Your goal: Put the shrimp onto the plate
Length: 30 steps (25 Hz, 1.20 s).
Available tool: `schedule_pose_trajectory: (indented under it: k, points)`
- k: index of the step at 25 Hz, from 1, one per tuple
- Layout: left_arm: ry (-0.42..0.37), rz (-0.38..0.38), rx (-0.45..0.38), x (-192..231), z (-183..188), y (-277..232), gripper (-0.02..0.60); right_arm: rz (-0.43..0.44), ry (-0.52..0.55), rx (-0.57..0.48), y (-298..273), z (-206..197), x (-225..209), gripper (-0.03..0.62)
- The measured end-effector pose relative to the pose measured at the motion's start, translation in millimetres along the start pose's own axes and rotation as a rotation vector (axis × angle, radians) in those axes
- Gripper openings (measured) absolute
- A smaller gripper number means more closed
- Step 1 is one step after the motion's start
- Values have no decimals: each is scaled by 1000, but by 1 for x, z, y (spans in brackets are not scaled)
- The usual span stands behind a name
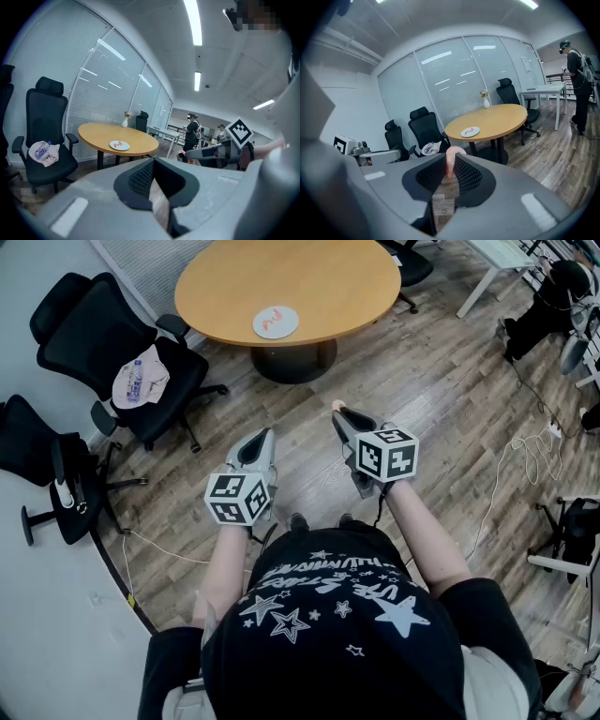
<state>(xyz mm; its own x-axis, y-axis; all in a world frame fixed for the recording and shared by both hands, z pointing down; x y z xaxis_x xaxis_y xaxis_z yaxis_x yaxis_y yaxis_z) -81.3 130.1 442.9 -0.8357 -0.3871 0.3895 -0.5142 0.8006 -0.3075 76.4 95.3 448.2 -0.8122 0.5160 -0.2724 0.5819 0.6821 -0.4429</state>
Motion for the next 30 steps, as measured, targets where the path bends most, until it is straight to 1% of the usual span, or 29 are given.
schedule_pose_trajectory:
  k: [8,13,17,20,24,26,30]
  points:
    - [6,2,-10,3,3,8,2,-4,7,6,1,1,7,61]
    - [13,-1,-11,16,4,14,2,-8,8,6,-7,4,17,61]
    - [15,-12,0,28,0,16,2,-33,9,9,-13,0,25,61]
    - [-14,-11,8,41,0,14,2,-57,11,8,-19,-3,25,63]
    - [-97,-7,7,49,14,15,2,-89,9,1,-21,-1,25,63]
    - [-123,-13,1,50,21,16,2,-95,13,0,-21,1,25,63]
    - [-104,-18,-9,52,28,10,2,-98,8,1,-25,3,21,63]
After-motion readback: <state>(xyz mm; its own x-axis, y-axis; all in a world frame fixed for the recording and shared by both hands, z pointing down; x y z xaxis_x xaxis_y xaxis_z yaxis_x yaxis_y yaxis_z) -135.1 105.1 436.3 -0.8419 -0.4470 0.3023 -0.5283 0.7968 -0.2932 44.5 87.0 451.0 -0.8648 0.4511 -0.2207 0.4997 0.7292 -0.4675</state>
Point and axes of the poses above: the fingertips, and each gripper's own axes: y backward along the fingers, x to its left, z out of its top, the point moved 1 cm from there along y, backward along the fingers, and after that the axes turned 7 degrees about y, right-handed, at the moved point
